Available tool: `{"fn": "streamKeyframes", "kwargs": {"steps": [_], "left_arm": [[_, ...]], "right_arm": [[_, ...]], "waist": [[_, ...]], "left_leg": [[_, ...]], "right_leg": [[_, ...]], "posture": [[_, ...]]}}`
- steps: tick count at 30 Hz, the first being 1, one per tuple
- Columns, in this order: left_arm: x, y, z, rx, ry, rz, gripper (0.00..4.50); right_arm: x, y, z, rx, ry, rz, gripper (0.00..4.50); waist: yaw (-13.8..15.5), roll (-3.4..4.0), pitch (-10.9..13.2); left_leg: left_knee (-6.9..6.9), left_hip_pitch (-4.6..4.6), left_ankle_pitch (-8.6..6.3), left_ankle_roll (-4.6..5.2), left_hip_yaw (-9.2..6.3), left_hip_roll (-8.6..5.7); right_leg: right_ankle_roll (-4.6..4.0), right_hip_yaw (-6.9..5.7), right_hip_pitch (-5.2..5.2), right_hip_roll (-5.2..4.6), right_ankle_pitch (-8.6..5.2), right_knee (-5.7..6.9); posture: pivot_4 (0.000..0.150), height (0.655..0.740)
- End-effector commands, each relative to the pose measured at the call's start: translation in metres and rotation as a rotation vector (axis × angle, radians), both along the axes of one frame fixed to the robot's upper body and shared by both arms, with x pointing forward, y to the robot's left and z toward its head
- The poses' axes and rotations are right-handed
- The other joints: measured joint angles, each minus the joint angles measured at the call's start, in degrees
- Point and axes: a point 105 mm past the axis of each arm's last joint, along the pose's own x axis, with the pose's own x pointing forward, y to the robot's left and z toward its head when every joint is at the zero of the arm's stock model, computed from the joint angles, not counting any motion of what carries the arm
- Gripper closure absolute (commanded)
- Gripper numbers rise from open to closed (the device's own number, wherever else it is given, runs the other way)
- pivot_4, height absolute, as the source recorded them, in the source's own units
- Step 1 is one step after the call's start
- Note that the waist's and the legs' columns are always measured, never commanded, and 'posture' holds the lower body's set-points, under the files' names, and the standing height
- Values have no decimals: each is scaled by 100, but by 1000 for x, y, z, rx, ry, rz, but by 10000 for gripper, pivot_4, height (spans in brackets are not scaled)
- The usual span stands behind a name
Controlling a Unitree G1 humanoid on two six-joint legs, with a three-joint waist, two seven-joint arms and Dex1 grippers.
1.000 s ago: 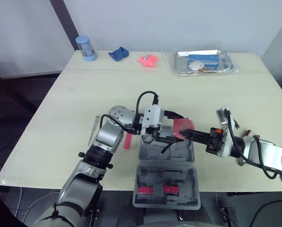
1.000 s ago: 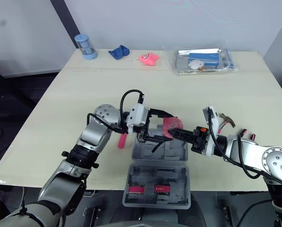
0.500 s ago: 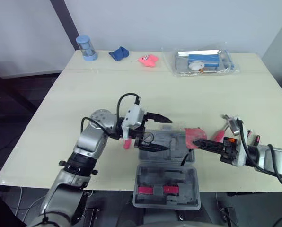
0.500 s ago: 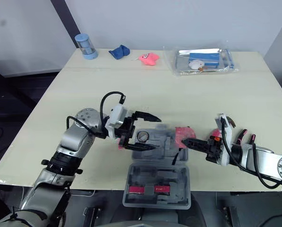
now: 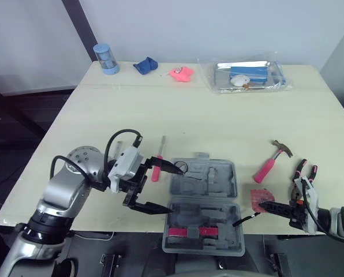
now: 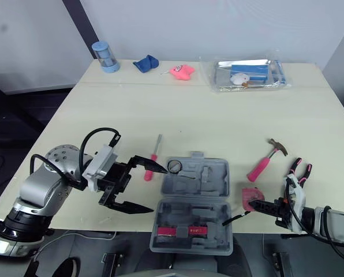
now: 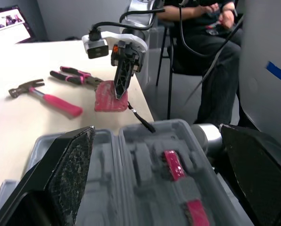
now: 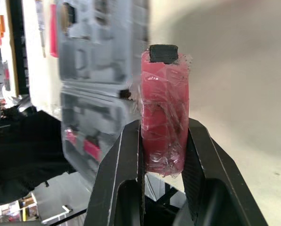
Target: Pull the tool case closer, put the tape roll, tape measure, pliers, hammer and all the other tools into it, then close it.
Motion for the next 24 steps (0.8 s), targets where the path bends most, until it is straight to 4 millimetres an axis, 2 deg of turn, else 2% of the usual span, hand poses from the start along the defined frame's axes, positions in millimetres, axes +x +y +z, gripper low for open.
{"fn": "streamKeyframes", "kwargs": {"steps": [1,7,14,15,16,17,18,22,24], "left_arm": [[-10,3,8,2,-26,-38,0],[-21,4,9,6,7,-53,0],[-21,2,9,2,10,-53,0],[-21,2,9,1,10,-52,0],[-21,1,9,-1,11,-53,0],[-21,1,9,-2,12,-53,0],[-21,1,9,-4,12,-52,0],[-20,0,9,-11,14,-51,0],[-20,0,9,-12,13,-50,0]], "right_arm": [[-5,2,-4,21,17,11,40083],[-12,7,-9,39,43,17,40084],[-14,5,-15,17,52,5,40084],[-14,5,-14,13,47,6,29731],[-15,3,-12,13,43,9,29191],[-16,2,-11,11,38,12,22035],[-17,-1,-10,1,32,16,19795],[-20,-11,-5,-25,12,27,291],[-20,-16,0,-34,-12,34,291]], "waist": [[-2,0,0],[-3,0,0],[-8,0,0],[-8,0,0],[-5,1,0],[-3,1,0],[-2,0,0],[3,0,0],[6,0,0]], "left_leg": [[0,0,0,0,0,0],[-2,0,0,0,1,0],[-2,2,0,1,1,0],[-2,2,0,0,1,0],[-2,2,0,1,1,0],[-2,2,0,0,2,0],[-2,1,0,1,2,0],[-2,2,0,1,3,0],[-2,2,0,1,3,0]], "right_leg": [[0,0,0,0,0,0],[0,1,0,0,0,-1],[0,2,0,0,0,0],[0,2,0,0,0,0],[0,2,0,0,0,0],[0,2,0,0,0,0],[0,2,0,0,0,0],[1,2,1,0,0,-1],[1,2,1,0,0,-1]], "posture": [[1500,7400],[1500,7400],[1500,7400],[1500,7400],[1500,7400],[1500,7400],[1500,7400],[1500,7400],[1500,7400]]}}
